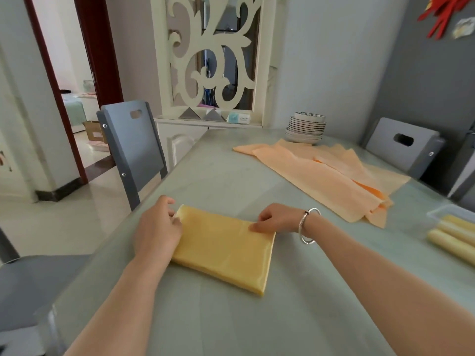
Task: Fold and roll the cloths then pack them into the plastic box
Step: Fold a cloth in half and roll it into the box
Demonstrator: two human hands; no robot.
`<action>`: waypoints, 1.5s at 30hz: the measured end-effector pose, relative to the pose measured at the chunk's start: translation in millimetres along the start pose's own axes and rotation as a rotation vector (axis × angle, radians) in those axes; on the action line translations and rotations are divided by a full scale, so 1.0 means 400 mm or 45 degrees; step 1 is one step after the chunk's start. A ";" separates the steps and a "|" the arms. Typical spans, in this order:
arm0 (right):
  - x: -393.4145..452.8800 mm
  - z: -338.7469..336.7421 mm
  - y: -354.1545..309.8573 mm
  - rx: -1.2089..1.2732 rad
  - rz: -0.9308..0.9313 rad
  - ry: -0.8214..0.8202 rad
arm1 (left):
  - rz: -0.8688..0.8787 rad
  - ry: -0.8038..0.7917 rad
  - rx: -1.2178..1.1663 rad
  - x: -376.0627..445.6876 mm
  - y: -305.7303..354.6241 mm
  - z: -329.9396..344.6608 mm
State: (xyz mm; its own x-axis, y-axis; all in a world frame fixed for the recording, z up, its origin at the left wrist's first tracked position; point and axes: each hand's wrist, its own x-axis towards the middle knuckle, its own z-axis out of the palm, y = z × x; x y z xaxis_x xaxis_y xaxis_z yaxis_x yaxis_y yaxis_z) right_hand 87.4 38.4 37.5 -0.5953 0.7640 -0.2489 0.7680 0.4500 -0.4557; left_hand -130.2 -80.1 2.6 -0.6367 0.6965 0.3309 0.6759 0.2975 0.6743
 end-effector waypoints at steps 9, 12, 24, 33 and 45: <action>-0.090 0.010 0.158 0.443 0.208 0.906 | 0.528 0.164 -0.036 -0.092 0.129 0.069; -0.141 0.010 0.219 0.354 0.236 0.820 | 0.676 -0.047 -0.106 -0.122 0.173 0.129; -0.260 0.032 0.209 -0.099 -0.256 0.828 | 1.058 -0.404 -0.076 -0.147 0.243 0.218; -0.254 0.038 0.207 -0.398 -0.199 0.700 | 0.978 -0.687 -0.297 -0.139 0.222 0.218; -0.257 0.043 0.225 0.054 0.057 0.805 | 0.787 -0.456 -0.239 -0.114 0.191 0.194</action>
State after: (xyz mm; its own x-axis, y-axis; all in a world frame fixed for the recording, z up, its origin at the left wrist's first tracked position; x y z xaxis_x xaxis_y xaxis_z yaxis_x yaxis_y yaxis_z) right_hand 213.8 -7.6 7.3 -0.2985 0.9130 0.2781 0.7710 0.4024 -0.4935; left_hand -21.0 -38.5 -12.2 0.0214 0.8807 0.4732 0.7766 -0.3127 0.5469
